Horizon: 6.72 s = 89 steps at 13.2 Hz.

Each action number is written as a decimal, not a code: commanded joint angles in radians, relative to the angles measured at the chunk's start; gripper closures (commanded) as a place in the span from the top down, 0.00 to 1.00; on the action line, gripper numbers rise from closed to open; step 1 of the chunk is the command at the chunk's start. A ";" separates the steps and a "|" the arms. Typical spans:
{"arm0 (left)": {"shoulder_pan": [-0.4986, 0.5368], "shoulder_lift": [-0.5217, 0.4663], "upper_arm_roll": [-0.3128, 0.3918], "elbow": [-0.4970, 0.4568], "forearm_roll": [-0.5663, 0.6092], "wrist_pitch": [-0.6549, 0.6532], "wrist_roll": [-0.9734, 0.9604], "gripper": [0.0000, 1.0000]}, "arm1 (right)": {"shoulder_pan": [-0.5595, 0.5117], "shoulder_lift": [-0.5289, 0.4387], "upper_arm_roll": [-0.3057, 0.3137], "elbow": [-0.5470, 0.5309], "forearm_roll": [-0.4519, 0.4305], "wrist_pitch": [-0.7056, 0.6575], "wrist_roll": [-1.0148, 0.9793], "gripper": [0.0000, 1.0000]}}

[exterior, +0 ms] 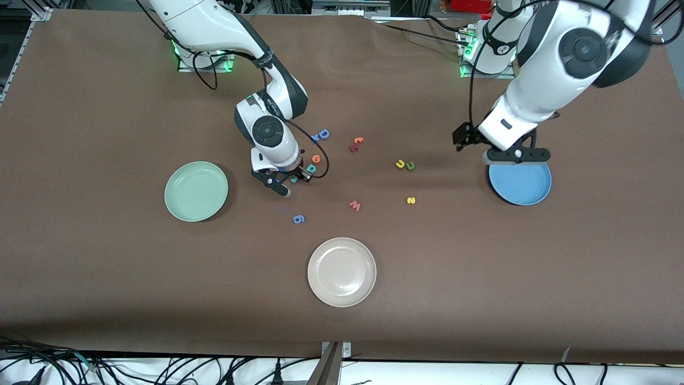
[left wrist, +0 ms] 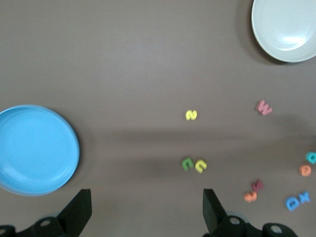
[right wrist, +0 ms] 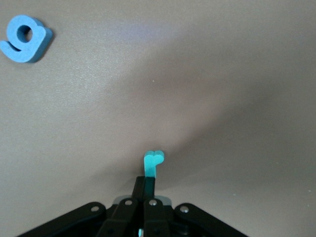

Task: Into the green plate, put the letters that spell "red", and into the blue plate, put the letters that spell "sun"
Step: 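Carry the r to the green plate while the left gripper grasps the 2, then release the r on the green plate while the left gripper lifts the 2, then grasp the teal d with the right gripper while the left gripper carries the 2, then place the d on the green plate while the left gripper releases the 2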

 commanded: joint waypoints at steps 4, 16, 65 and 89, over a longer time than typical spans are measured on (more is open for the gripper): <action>0.009 0.130 -0.022 -0.095 -0.009 0.279 -0.075 0.93 | 0.008 -0.009 -0.007 -0.017 0.006 0.011 0.000 0.41; -0.215 0.475 0.093 0.090 0.203 0.408 -0.618 0.92 | 0.007 0.009 -0.015 -0.023 -0.011 0.013 -0.032 0.31; -0.068 0.324 0.136 0.065 0.231 0.195 0.033 0.03 | 0.165 0.038 -0.098 0.061 0.106 -0.041 -0.004 0.65; 0.170 0.282 0.276 -0.225 0.198 0.290 0.500 0.45 | 0.068 -0.075 -0.544 -0.026 0.109 -0.434 -1.041 0.21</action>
